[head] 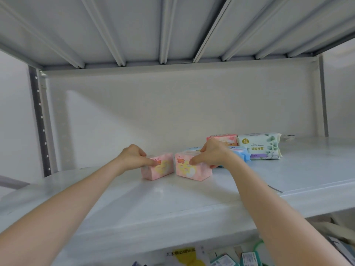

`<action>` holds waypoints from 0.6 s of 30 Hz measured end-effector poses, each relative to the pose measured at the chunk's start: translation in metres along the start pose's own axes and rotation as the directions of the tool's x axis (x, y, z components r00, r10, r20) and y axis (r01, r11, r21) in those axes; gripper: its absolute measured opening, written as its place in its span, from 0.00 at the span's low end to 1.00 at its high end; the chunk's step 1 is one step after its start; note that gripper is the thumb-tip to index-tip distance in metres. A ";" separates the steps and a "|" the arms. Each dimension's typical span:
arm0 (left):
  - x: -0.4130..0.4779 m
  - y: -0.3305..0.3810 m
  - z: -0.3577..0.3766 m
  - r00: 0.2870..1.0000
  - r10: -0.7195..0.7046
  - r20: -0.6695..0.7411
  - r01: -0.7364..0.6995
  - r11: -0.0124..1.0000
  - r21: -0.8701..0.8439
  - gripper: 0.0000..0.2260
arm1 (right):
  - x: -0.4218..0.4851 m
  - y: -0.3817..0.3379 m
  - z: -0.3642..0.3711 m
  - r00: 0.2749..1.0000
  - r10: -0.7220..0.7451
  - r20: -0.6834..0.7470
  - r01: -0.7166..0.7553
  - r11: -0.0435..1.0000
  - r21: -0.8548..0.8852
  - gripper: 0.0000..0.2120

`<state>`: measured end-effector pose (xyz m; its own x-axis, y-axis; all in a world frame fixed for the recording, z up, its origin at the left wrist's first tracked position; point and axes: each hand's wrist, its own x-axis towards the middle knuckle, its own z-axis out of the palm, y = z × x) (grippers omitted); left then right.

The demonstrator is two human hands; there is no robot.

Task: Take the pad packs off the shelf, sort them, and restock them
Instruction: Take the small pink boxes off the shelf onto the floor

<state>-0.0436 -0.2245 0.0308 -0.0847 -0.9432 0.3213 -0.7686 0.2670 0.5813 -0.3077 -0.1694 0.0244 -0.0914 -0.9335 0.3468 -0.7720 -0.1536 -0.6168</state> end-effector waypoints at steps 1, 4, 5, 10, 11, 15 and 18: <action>-0.009 0.001 -0.001 1.000 -0.009 -0.009 0.009 0.999 -0.046 0.24 | -0.003 0.001 0.000 1.000 0.001 -0.005 -0.001 0.999 0.037 0.19; -0.034 0.007 0.000 0.994 -0.052 -0.091 0.040 0.991 -0.126 0.22 | -0.017 0.005 0.000 0.997 0.006 -0.072 0.002 0.994 0.113 0.18; -0.040 0.010 0.003 0.988 -0.070 -0.140 0.048 0.987 -0.155 0.23 | -0.023 0.008 -0.001 0.994 0.006 -0.112 0.010 0.990 0.143 0.19; -0.081 0.037 0.021 0.938 -0.108 -0.330 0.014 0.962 -0.274 0.18 | -0.053 0.030 -0.011 0.970 0.004 -0.242 0.080 0.938 0.337 0.20; -0.090 0.043 0.025 0.930 -0.106 -0.353 0.002 0.959 -0.282 0.16 | -0.059 0.035 -0.015 0.968 0.000 -0.249 0.092 0.928 0.360 0.19; -0.130 0.067 0.038 0.885 -0.117 -0.451 -0.037 0.948 -0.317 0.18 | -0.090 0.052 -0.039 0.965 -0.020 -0.261 0.135 0.891 0.433 0.17; -0.162 0.086 0.045 0.860 -0.129 -0.493 -0.066 0.930 -0.360 0.16 | -0.118 0.058 -0.059 0.957 -0.026 -0.288 0.176 0.842 0.509 0.14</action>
<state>-0.1242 -0.0574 -0.0051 0.3391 -0.7487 0.5696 -0.4811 0.3823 0.7889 -0.3786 -0.0487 -0.0106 -0.2486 -0.7961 0.5518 -0.3459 -0.4591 -0.8183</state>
